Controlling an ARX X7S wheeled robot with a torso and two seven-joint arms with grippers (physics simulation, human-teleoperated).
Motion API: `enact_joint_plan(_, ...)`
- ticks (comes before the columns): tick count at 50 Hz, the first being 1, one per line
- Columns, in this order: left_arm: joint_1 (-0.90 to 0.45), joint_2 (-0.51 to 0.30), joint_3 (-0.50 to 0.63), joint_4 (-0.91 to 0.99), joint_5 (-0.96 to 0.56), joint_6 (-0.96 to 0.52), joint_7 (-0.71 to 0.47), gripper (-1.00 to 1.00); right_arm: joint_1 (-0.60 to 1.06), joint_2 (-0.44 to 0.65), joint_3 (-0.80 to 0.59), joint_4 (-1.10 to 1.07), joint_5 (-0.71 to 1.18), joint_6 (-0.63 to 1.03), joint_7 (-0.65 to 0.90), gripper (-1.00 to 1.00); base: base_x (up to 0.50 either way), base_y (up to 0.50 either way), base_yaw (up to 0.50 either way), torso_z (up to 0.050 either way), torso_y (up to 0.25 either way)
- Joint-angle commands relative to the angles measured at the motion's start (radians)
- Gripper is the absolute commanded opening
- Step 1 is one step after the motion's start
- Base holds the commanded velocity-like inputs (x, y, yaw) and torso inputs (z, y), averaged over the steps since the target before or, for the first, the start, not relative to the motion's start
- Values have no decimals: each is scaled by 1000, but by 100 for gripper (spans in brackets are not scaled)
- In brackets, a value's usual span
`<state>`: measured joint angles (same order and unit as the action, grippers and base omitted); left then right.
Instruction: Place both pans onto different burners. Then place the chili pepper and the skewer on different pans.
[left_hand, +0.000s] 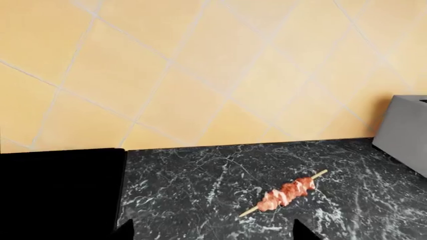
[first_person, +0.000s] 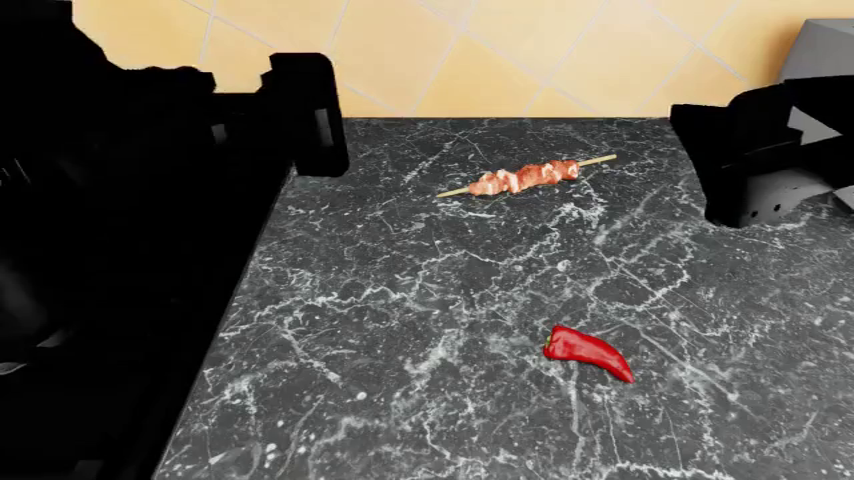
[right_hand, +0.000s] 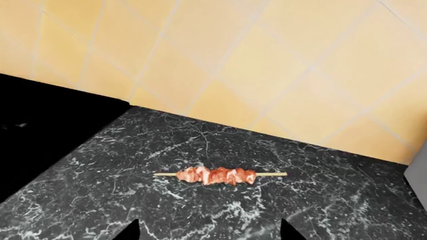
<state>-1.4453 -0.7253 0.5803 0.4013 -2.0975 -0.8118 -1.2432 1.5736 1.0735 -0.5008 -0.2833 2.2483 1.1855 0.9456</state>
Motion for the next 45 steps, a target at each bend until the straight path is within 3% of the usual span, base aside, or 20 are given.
enact_joint_plan(1,-53,94,55,-163,113,-71,113,100,11,22,-7,41,31,74,-56,100,0,0,0,0,0)
enact_joint_plan(10,-81,124,77,-229,163,-87,160,100,55,6,-64,84,58,163,-78,100,0,0,0,0,-13)
enact_joint_plan(35,-222,188,118,-341,139,-142,170,100,277,-43,-190,229,136,284,-41,100,0,0,0,0,-231)
enact_joint_plan(41,-299,242,148,-470,201,-181,275,100,380,-97,-248,326,115,374,-74,100,0,0,0,0,0)
enact_joint_plan(45,-371,315,221,-635,334,-232,483,100,471,-97,-350,347,56,382,-195,100,0,0,0,0,0)
